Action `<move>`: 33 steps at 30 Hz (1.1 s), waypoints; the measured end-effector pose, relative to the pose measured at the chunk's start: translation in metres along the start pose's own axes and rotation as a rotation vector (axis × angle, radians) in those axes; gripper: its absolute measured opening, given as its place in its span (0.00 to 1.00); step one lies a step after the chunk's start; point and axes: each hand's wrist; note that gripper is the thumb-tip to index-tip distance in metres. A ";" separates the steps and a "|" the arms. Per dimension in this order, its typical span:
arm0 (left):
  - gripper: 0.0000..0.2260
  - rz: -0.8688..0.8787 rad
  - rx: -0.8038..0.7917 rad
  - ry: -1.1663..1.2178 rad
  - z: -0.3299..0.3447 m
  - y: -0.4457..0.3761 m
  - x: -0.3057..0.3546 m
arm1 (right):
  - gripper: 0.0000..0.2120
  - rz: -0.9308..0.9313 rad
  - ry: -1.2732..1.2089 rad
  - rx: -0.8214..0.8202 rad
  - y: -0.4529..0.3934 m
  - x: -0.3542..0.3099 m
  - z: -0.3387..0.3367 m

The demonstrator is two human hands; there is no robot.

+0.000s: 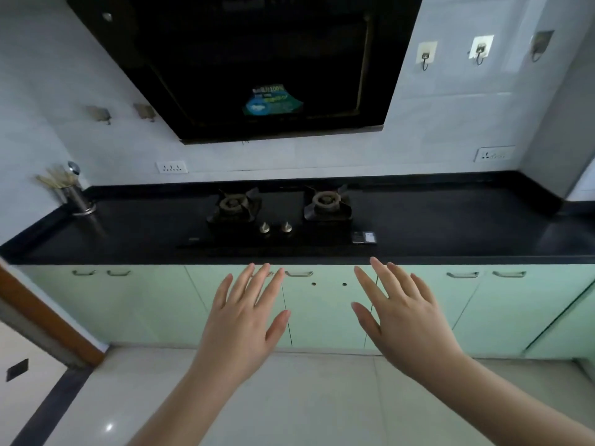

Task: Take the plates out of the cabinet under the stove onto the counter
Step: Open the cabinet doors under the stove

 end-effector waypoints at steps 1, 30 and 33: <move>0.27 0.012 -0.007 0.014 0.009 -0.015 -0.001 | 0.31 -0.002 0.001 -0.018 -0.013 0.008 0.004; 0.26 0.132 -0.267 0.148 0.244 -0.121 -0.226 | 0.31 -0.017 -0.096 -0.312 -0.228 -0.155 0.206; 0.26 0.138 -0.282 0.211 0.273 -0.131 -0.236 | 0.31 -0.029 -0.124 -0.379 -0.243 -0.172 0.241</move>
Point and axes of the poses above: each hand's wrist, its own y-axis away from the middle knuckle, its own z-axis out of the palm, x = y × z, and after that the axes turned 8 degrees about z, right-handed
